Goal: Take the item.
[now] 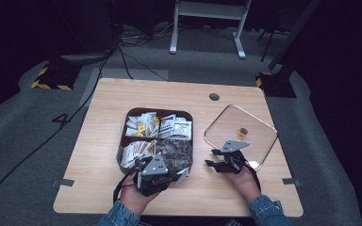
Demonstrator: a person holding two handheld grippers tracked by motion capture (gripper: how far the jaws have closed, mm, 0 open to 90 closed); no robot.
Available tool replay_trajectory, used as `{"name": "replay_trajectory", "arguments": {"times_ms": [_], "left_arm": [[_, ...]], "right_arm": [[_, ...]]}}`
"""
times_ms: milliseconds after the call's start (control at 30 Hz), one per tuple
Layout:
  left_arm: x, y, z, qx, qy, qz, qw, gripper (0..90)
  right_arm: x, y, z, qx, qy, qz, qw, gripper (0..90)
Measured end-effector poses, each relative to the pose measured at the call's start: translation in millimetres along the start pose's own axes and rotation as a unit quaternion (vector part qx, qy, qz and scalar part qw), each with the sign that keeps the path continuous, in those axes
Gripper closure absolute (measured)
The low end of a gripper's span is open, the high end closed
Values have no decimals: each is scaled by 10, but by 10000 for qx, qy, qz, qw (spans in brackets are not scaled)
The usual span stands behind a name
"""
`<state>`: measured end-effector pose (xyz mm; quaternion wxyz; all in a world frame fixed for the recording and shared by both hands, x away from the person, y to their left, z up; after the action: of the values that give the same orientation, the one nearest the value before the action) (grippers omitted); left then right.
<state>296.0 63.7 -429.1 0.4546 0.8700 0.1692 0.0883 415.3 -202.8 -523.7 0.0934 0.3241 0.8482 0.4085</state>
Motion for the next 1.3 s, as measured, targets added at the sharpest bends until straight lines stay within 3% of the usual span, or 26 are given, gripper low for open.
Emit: {"name": "replay_trajectory", "arguments": {"times_ms": [133,300,467,533,600,833,1100,1233,1300], "left_arm": [[-62,-26,165,235,-143,84,9996,860],[-68,-61,257,427,-109,169,9989,860],[-68,-99,343,693,82,279,9972,860],[-61,-132,394,960,282,359,9943,860],[-37,-163,419,1050,314,303,9935,860],[-7,-202,431,1098,359,202,9931,860],[-57,-213,490,1248,309,330,9911,858],[-70,-213,496,1186,211,317,9922,822],[-86,-208,488,1110,50,324,9933,797]], "right_arm": [[1,0,0,0,2,4,10000,428],[0,0,0,0,2,4,10000,428],[0,0,0,1,1,5,10000,428],[1,0,0,0,1,4,10000,428],[0,0,0,-1,1,1,10000,428],[0,0,0,0,1,2,10000,428],[0,0,0,-1,1,0,10000,429],[0,0,0,-2,1,0,10000,428],[0,0,0,-1,1,0,10000,428]]}}
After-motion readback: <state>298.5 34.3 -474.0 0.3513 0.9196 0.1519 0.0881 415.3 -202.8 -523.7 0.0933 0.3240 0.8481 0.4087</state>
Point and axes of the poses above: each handheld gripper's, and its own axes: z roughly forward along the jaws, y roughly out of its top, x roughly to its left, the point moved 3 cm from there along z, roughly forward along the jaws, and after that the axes turned 8 degrees about z, right-handed, at the moved point
